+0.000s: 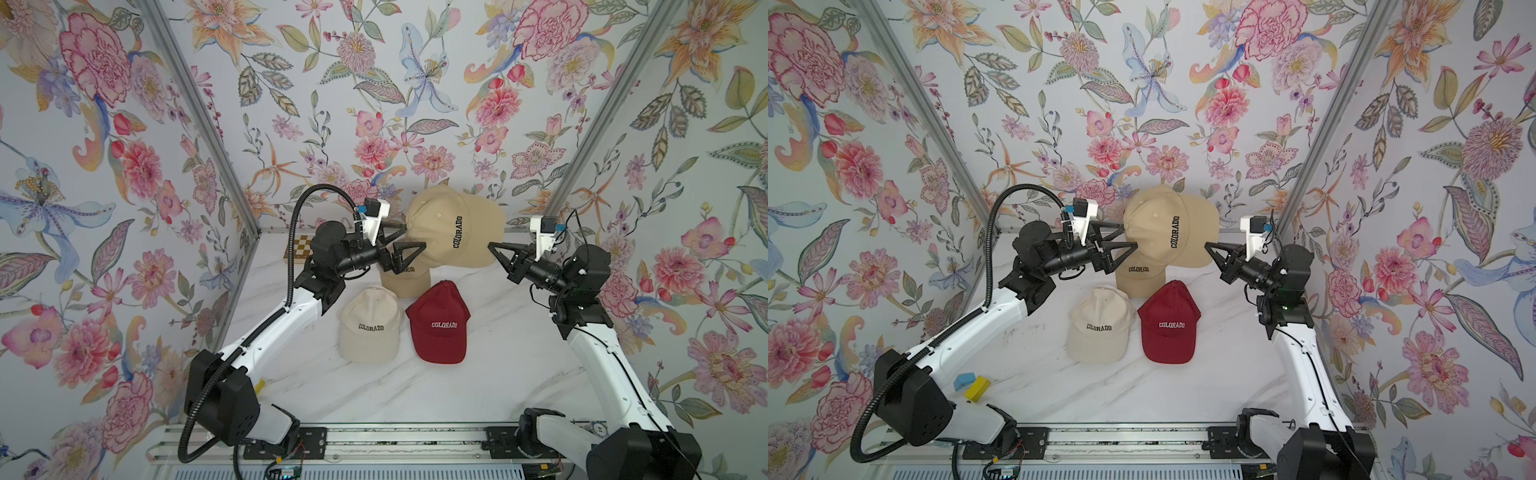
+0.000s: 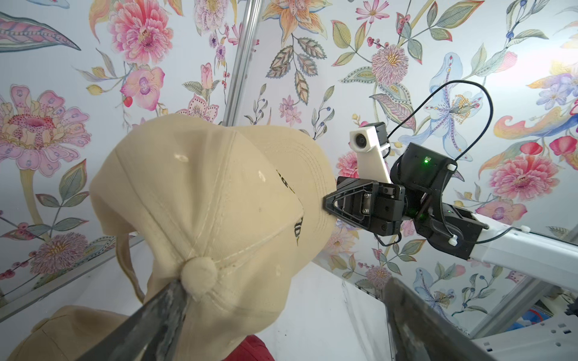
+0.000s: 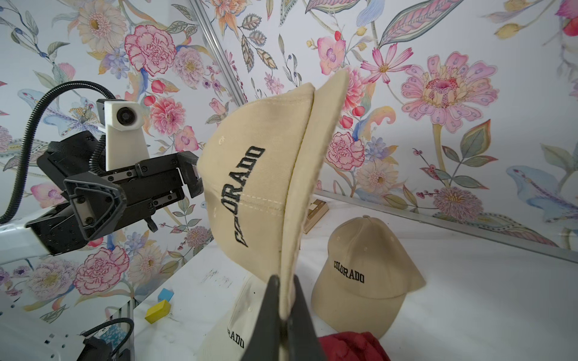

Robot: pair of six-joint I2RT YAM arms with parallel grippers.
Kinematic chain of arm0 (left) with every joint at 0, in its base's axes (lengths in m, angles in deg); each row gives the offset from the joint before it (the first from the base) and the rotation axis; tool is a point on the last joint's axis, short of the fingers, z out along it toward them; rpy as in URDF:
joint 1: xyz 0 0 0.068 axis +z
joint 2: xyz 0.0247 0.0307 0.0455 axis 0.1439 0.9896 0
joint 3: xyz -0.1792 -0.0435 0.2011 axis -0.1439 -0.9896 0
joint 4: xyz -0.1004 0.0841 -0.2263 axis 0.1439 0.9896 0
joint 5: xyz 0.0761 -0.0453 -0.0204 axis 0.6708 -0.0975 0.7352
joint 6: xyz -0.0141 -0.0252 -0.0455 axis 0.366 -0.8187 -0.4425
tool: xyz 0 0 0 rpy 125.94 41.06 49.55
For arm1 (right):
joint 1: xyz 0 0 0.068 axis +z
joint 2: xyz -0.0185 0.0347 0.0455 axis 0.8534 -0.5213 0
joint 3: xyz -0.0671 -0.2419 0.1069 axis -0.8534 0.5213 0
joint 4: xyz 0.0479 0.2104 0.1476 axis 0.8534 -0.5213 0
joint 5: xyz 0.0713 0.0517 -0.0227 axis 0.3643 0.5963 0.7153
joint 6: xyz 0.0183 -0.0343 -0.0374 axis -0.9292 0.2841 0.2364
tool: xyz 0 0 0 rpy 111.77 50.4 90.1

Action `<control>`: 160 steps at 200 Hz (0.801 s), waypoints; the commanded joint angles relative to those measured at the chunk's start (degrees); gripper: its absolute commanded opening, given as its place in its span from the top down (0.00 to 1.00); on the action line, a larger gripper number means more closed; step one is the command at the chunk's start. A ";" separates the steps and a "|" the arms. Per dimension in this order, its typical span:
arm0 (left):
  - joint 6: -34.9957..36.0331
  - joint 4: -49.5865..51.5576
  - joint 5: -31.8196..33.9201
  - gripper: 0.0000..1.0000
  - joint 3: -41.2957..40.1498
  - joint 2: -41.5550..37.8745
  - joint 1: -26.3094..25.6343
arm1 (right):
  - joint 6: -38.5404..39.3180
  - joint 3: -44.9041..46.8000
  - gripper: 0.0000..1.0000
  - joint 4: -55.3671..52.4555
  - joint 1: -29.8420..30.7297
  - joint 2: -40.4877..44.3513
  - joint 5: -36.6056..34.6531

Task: Stack the baseball caps by color
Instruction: Pick up the baseball cap from the center of the board.

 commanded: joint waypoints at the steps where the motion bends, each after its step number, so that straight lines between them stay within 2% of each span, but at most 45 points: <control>1: -4.57 -5.15 -3.33 0.00 -1.26 0.17 -0.45 | 1.83 -2.52 1.00 2.08 1.20 0.73 1.84; 45: -3.58 -3.06 -0.10 0.00 -2.38 0.04 -0.26 | 3.05 -3.28 1.00 1.14 2.52 1.00 1.97; 90: 8.08 14.37 9.65 0.00 0.94 -2.61 0.04 | 4.41 -4.01 1.00 -0.50 2.92 1.52 1.88; 105: 9.70 17.35 11.38 0.01 1.33 -3.69 0.72 | 4.54 -4.10 1.00 -0.59 3.09 1.57 1.97; 131: 7.41 12.34 6.39 0.00 -0.60 -4.81 1.73 | 4.75 -4.14 1.00 -0.54 3.69 1.21 1.87; 160: 0.05 -2.24 -2.73 0.01 -4.21 -4.61 1.74 | 5.01 -4.10 1.00 -0.60 4.58 0.49 1.54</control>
